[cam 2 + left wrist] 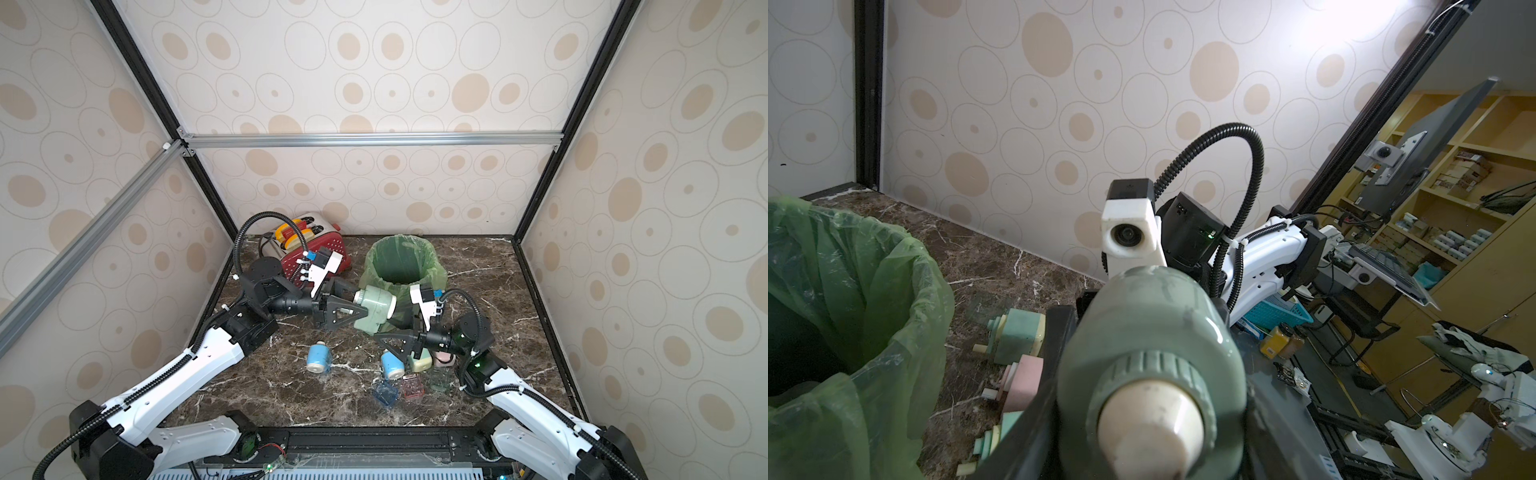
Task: Take out the pencil sharpener tray and clean the shavings
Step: Open the container of the pencil sharpener.
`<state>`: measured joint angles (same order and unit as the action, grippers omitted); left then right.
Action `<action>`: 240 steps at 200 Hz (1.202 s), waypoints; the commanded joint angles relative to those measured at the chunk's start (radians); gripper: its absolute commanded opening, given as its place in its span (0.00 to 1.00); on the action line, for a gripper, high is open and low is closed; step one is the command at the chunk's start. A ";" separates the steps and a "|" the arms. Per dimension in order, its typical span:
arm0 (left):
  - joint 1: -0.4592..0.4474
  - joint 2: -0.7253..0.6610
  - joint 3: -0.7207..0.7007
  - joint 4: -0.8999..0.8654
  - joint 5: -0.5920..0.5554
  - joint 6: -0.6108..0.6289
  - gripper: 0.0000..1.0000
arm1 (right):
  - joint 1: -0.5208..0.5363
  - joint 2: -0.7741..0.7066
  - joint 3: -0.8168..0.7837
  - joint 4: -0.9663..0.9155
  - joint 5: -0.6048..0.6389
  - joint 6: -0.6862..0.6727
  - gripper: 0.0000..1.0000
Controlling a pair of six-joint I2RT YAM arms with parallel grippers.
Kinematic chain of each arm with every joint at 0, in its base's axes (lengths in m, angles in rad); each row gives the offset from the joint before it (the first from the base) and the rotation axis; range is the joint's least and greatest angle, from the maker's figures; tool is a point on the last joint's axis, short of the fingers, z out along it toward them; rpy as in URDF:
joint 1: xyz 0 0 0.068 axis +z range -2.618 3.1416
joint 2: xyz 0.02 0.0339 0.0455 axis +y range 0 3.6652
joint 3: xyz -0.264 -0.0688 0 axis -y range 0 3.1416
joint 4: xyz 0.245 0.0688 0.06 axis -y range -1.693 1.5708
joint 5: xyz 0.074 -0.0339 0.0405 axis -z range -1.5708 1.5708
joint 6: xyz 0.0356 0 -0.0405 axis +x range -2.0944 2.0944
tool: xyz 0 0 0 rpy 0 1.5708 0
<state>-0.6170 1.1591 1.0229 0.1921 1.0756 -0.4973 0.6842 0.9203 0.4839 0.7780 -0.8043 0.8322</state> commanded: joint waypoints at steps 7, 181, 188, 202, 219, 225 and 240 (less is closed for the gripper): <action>-0.010 -0.015 0.008 0.033 0.090 -0.021 0.00 | -0.004 0.006 0.010 0.101 0.051 0.055 0.90; 0.018 -0.039 0.014 -0.089 -0.027 0.062 0.00 | 0.018 -0.053 0.023 -0.025 0.041 -0.005 0.41; 0.021 -0.042 0.015 -0.101 -0.041 0.068 0.00 | 0.016 -0.069 0.023 -0.051 0.047 -0.017 0.41; 0.029 -0.042 0.018 -0.117 -0.057 0.072 0.00 | 0.009 -0.100 0.022 -0.106 0.054 -0.034 0.40; 0.040 -0.050 0.019 -0.130 -0.082 0.078 0.00 | -0.003 -0.138 0.020 -0.163 0.063 -0.050 0.41; 0.043 -0.056 0.018 -0.134 -0.096 0.080 0.00 | -0.006 -0.151 0.019 -0.182 0.066 -0.053 0.41; 0.056 -0.075 0.008 -0.133 -0.127 0.083 0.00 | -0.020 -0.175 0.012 -0.216 0.066 -0.054 0.41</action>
<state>-0.6121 1.1465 1.0203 0.0776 1.0691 -0.4515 0.7021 0.8112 0.4999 0.6281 -0.7906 0.8139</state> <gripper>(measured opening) 0.604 0.562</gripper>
